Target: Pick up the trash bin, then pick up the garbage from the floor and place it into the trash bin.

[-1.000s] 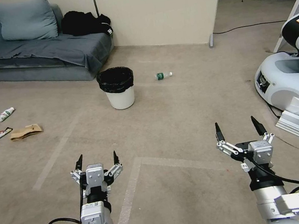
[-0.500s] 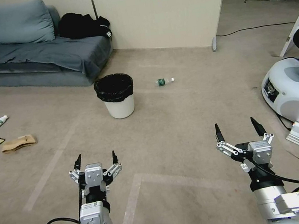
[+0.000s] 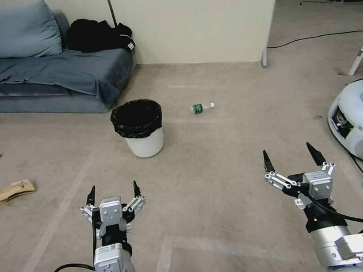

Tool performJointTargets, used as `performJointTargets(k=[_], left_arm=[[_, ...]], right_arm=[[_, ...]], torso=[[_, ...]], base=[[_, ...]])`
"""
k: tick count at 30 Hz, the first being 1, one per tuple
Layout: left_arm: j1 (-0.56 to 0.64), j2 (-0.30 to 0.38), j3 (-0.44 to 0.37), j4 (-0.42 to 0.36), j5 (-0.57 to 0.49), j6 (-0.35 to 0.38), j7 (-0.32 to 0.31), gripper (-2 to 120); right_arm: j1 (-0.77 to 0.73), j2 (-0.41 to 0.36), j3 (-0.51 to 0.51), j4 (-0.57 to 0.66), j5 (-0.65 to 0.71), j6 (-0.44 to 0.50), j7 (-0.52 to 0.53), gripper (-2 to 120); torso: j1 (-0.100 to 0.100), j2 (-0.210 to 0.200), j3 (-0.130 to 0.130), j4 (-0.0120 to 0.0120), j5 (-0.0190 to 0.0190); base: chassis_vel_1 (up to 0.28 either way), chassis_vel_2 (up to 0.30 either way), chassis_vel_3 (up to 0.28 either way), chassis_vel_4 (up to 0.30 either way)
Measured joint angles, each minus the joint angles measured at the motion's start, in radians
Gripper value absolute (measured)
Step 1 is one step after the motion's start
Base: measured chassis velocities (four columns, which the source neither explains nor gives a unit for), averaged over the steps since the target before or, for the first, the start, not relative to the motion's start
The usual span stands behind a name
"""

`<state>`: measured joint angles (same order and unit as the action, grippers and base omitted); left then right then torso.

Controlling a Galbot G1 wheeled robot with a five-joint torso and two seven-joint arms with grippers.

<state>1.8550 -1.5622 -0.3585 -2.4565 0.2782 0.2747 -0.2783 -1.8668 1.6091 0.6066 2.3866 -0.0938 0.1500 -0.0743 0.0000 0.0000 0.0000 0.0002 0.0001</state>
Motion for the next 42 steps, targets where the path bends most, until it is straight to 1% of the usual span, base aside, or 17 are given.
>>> performJointTargets(k=[7,10,11,12,16,17,21,22,23,25,26,28,31,33,34,36,42], left_arm=[[-0.003,-0.002,0.004,0.003,0.000,0.000,-0.002,100],[-0.004,-0.003,0.005,0.004,0.000,0.000,-0.007,100],[-0.004,-0.003,0.005,0.005,-0.001,0.000,-0.012,100],[-0.005,-0.003,0.005,0.005,-0.002,-0.001,-0.015,100],[-0.006,-0.004,0.005,0.005,-0.005,-0.001,-0.022,100],[-0.006,-0.005,0.005,0.005,-0.006,-0.001,-0.024,100],[-0.005,-0.006,0.005,0.005,-0.007,-0.003,-0.035,100],[-0.004,-0.006,0.004,0.005,-0.008,-0.004,-0.038,100],[-0.004,-0.006,0.004,0.005,-0.009,-0.004,-0.042,100],[-0.004,-0.006,0.003,0.005,-0.010,-0.004,-0.045,100],[-0.004,-0.005,0.003,0.005,-0.011,-0.004,-0.047,100],[-0.004,-0.005,0.003,0.004,-0.013,-0.004,-0.050,100],[-0.004,-0.003,0.001,0.003,-0.018,-0.005,-0.058,100],[-0.004,-0.002,-0.003,0.002,-0.024,-0.005,-0.065,100],[-0.004,0.000,-0.005,0.001,-0.027,-0.005,-0.068,100],[-0.004,0.000,-0.006,0.001,-0.029,-0.005,-0.069,100],[-0.004,0.003,-0.010,-0.009,-0.046,-0.003,-0.080,100]], right_arm=[[-0.002,0.000,0.002,0.001,-0.004,-0.001,-0.007,100],[-0.002,-0.001,0.003,0.001,-0.006,-0.001,-0.007,100],[-0.002,0.000,0.003,0.001,-0.006,-0.001,-0.007,100],[-0.002,-0.001,0.003,0.001,-0.006,0.000,-0.007,100],[-0.002,-0.001,0.003,0.001,-0.008,0.001,-0.007,100],[-0.002,-0.001,0.003,0.001,-0.009,0.002,-0.007,100],[-0.003,-0.001,0.001,0.001,-0.013,0.006,-0.007,100],[-0.003,-0.001,0.001,0.001,-0.013,0.008,-0.007,100],[-0.003,-0.001,0.001,0.000,-0.014,0.009,-0.007,100],[-0.002,-0.001,0.001,-0.002,-0.014,0.010,-0.007,100],[-0.003,-0.001,0.001,-0.002,-0.014,0.012,-0.007,100],[-0.002,-0.001,0.001,-0.003,-0.014,0.014,-0.007,100],[-0.002,-0.001,0.002,-0.006,-0.015,0.023,-0.012,100],[-0.001,-0.001,0.000,-0.013,-0.013,0.045,-0.018,100],[-0.001,-0.001,-0.001,-0.017,-0.011,0.059,-0.024,100],[0.000,-0.001,-0.002,-0.022,-0.011,0.071,-0.029,100],[-0.001,-0.001,0.001,-0.033,-0.009,0.113,-0.049,100]], torso=[[0.000,0.000,0.000,-0.0003,-0.0003],[0.000,0.000,0.000,0.0000,0.0001],[0.000,0.000,0.000,-0.0003,-0.0005],[0.000,0.000,0.000,-0.0002,0.0000],[0.000,0.000,0.000,-0.0002,-0.0004],[0.000,0.000,0.000,0.0001,0.0001],[0.000,0.000,0.000,-0.0002,0.0004],[0.000,0.000,0.000,-0.0002,-0.0006],[0.000,0.000,0.000,-0.0001,0.0001],[0.000,0.000,0.000,0.0000,0.0002],[0.000,0.000,0.000,-0.0004,-0.0005],[0.000,0.000,0.000,-0.0003,0.0000],[0.000,0.000,0.000,-0.0003,-0.0004],[0.000,0.000,0.000,0.0000,0.0002],[0.000,0.000,0.000,-0.0002,-0.0004],[0.000,0.000,0.000,-0.0002,-0.0001],[0.000,0.000,0.000,-0.0003,-0.0002]], base=[[-0.237,0.230,0.227,-0.243],[-0.226,0.249,0.251,-0.269],[-0.229,0.254,0.260,-0.254],[-0.278,0.261,0.250,-0.266],[-0.256,0.257,0.254,-0.274],[-0.248,0.259,0.267,-0.244],[-0.267,0.264,0.268,-0.263],[-0.260,0.248,0.269,-0.271],[-0.249,0.246,0.269,-0.271],[-0.249,0.246,0.270,-0.259],[-0.262,0.256,0.270,-0.256],[-0.256,0.253,0.259,-0.256],[-0.257,0.258,0.259,-0.251],[-0.207,0.230,0.244,-0.246],[-0.224,0.201,0.239,-0.196],[-0.224,0.180,0.200,-0.196],[-0.042,0.058,0.045,-0.029]])
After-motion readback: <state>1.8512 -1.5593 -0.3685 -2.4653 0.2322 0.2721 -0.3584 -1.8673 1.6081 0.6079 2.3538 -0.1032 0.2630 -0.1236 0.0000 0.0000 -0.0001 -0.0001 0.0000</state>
